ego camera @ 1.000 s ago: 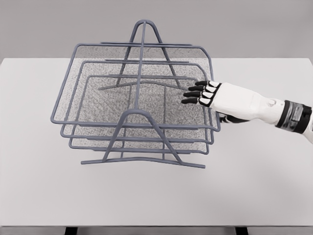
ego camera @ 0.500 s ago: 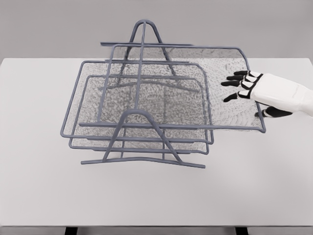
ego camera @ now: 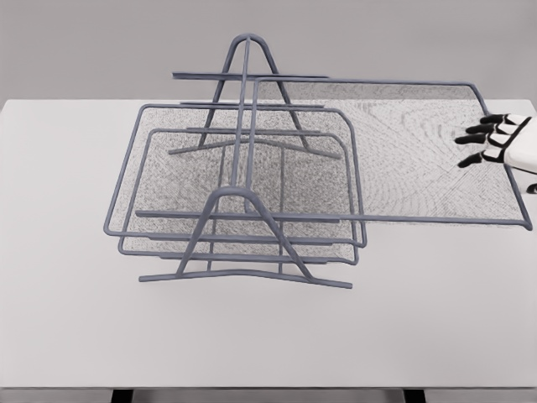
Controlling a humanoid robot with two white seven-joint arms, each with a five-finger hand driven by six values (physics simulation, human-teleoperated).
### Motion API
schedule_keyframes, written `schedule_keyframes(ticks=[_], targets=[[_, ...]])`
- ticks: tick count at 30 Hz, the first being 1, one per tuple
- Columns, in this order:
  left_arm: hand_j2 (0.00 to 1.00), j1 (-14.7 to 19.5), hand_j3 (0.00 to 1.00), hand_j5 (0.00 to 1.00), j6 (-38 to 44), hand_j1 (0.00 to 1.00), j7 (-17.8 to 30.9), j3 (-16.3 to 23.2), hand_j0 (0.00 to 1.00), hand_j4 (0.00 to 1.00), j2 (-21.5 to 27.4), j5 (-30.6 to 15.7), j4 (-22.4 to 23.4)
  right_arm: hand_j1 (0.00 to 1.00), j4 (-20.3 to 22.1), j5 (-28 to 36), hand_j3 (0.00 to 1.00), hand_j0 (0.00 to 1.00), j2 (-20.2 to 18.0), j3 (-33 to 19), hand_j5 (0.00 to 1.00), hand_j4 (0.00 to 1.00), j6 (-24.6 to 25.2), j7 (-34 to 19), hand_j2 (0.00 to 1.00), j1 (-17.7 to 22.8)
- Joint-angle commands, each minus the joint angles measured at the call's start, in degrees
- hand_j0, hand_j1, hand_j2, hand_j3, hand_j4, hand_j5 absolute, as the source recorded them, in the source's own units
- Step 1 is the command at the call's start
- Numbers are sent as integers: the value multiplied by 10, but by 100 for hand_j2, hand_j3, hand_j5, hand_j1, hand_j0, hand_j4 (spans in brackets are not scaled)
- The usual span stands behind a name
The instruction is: Pull out the upper folder box with right arm
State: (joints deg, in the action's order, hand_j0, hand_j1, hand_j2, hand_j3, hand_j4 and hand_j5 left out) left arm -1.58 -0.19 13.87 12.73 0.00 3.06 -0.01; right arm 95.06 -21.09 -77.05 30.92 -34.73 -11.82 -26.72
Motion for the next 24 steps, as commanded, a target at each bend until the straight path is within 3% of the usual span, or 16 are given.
schedule_keyframes(ticks=[1,6,7,8,10,11,15,24], targets=[[100,0,100,100,0,100,0,0,100,100,0,0,0,100,-8,-31,100,100,-28,-13,100,100,-3,0,100,0],[100,0,100,100,0,100,0,0,100,100,0,0,0,100,-8,-22,100,100,-50,-125,100,100,-3,0,100,-1],[100,0,100,100,0,100,0,0,100,100,0,0,0,100,-4,43,100,100,-40,-128,100,100,-3,0,100,-1],[100,0,100,100,0,100,0,0,100,100,0,0,0,100,-1,63,100,100,-1,-129,100,100,-3,0,100,-7],[100,0,100,100,0,100,0,0,100,100,0,0,0,100,20,62,100,100,51,-128,100,100,-3,-7,100,-17],[100,0,100,100,0,100,0,0,100,100,0,0,0,100,36,59,100,100,58,-124,100,100,-3,-8,100,-15],[100,0,100,100,0,100,0,0,100,100,0,0,0,100,57,55,100,100,40,-111,100,100,-3,-15,100,-16],[100,0,100,100,0,100,0,0,100,100,0,0,0,100,57,54,100,100,61,-101,100,100,-3,-10,100,-18]])
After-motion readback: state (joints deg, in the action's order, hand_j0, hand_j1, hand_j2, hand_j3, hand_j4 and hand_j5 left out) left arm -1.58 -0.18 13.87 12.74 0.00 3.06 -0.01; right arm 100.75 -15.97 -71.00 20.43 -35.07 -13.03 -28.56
